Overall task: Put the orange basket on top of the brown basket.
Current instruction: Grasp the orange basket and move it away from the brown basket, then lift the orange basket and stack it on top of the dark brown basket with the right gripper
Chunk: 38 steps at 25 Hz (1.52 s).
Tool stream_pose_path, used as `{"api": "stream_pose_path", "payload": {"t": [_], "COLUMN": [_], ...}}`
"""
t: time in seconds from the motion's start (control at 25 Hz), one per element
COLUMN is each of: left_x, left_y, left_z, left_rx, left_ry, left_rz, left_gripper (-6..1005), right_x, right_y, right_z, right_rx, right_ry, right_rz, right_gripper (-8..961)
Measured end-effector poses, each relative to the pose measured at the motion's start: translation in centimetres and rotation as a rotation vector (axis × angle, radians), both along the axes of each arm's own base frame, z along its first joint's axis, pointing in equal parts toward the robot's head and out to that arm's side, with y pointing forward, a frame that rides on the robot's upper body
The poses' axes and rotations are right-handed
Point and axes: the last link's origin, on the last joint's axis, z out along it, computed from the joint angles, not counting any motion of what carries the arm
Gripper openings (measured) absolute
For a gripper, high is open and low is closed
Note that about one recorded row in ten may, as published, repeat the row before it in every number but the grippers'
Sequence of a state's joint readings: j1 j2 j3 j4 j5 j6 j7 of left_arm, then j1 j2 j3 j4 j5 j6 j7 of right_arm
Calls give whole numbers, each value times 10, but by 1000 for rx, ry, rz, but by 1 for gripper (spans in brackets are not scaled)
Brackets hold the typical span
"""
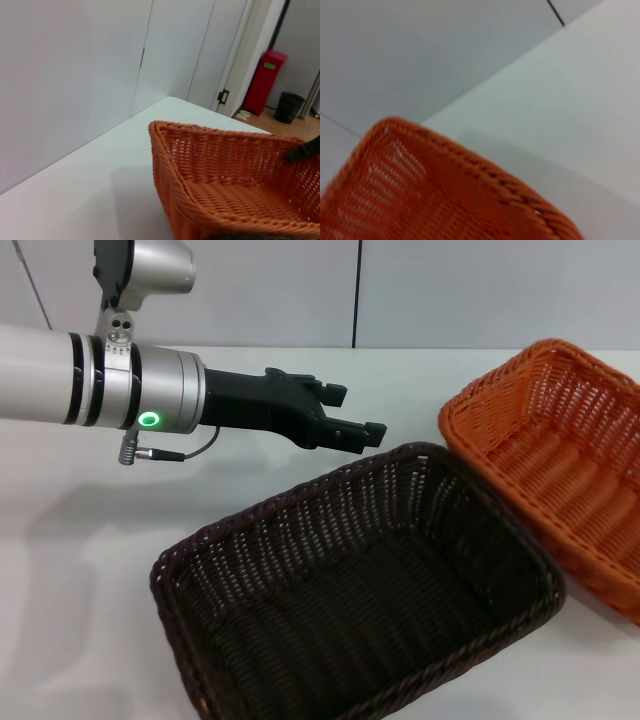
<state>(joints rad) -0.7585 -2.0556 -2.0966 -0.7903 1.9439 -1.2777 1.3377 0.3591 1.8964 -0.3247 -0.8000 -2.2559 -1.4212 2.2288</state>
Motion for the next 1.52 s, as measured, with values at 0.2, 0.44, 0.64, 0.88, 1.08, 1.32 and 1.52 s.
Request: {"api": "stream_pose_path", "payload": {"t": [0.2,0.44,0.64,0.88,1.08,1.32,1.52], "left_x": [-2,-7,-14,-26,-34,-48,-59], "left_y": [0,6,5,2,0,-3,-2], "left_z": [1,9,19,30,41,53,60], "left_rx": [7,91,174,237,306,401,459], "left_ry": [-4,-56,-152,-223,-295,-362,-386], "left_rz": [7,46,48,71,89,114,167], "left_gripper": [864,864,863,864,864,863,863], "right_x": [0,-3,-11,-30,-71,-119,-140], "right_y": [-8,-15,-13,-7,4,-1,2], "right_z": [17,34,38,42,42,51,47], "right_rx": [122,303,426,510,457,359,169], "right_ry": [49,94,121,162,242,296,262], "right_rz": [42,111,186,309,529,854,1007], "right_gripper": [341,328,319,317,316,315,311]}}
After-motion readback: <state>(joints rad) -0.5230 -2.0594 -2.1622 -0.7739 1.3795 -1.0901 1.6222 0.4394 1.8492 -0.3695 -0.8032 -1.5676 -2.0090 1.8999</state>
